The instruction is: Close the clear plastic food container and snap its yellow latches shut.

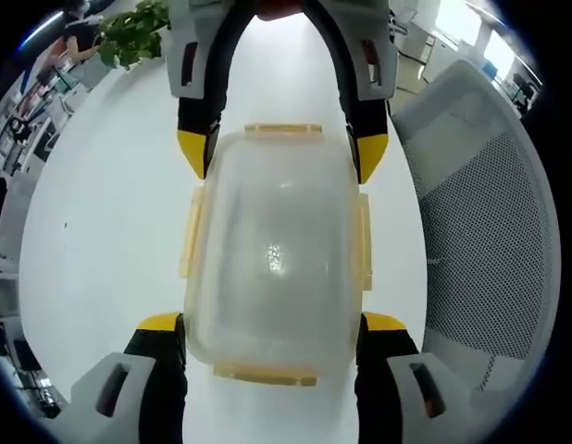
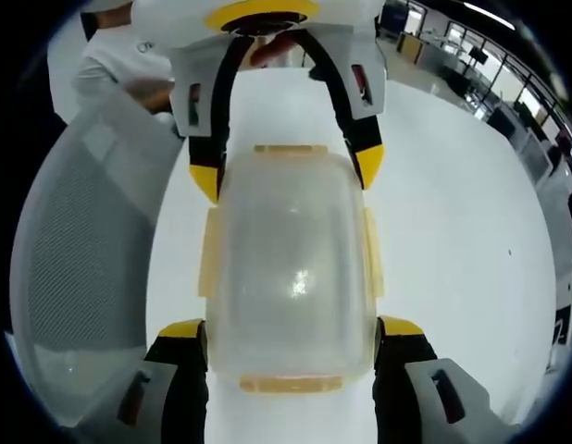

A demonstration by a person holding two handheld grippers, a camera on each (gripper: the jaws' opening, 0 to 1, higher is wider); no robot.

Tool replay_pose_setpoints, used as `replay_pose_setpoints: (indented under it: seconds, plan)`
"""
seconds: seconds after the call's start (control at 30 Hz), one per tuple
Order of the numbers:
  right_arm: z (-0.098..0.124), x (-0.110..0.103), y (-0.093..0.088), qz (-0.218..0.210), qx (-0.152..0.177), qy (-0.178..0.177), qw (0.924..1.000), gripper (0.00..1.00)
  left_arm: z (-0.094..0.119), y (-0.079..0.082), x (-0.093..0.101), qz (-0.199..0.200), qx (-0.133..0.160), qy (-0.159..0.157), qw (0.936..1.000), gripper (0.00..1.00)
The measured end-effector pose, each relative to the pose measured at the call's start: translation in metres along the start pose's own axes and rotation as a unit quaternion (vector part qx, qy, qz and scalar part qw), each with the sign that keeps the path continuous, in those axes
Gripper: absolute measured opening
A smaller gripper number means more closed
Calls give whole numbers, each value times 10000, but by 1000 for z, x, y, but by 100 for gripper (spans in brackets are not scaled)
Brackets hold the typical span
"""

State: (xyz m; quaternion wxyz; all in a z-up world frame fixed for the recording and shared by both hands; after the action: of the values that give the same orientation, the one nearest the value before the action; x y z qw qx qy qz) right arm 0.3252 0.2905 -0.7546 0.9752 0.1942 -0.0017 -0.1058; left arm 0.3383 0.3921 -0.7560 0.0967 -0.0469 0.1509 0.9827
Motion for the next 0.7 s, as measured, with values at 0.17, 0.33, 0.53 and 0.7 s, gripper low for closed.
replay_pose_setpoints:
  seconds: [0.17,0.33,0.53,0.7]
  plan:
    - [0,-1,0,6,-10,1,10000,73,0,0,0,-11,-32,-23,10000,74]
    - [0,0,0,-3,38,3,10000,73,0,-1,-1,-22,-1,-25,10000,75]
    - [0,2,1,-17,49,-6,10000,73,-1,-1,-4,-35,31,-18,10000,75]
    - [-1,7,0,-3,-22,-16,10000,73,-2,-1,-7,-22,41,-10,10000,75]
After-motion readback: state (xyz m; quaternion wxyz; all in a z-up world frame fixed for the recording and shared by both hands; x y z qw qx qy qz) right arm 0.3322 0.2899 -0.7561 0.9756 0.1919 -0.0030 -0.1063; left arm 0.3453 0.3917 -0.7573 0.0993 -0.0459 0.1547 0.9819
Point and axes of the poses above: the point that each gripper's makers call its tool centre point, and the gripper's own axes: z roughly backward along the fingers, x roughly to its right, y roughly out of its top, the point moved 4 cm from there along z, roughly backward along the fingers, and after that the axes turned 7 degrees about -z, right-handed, at the moved point
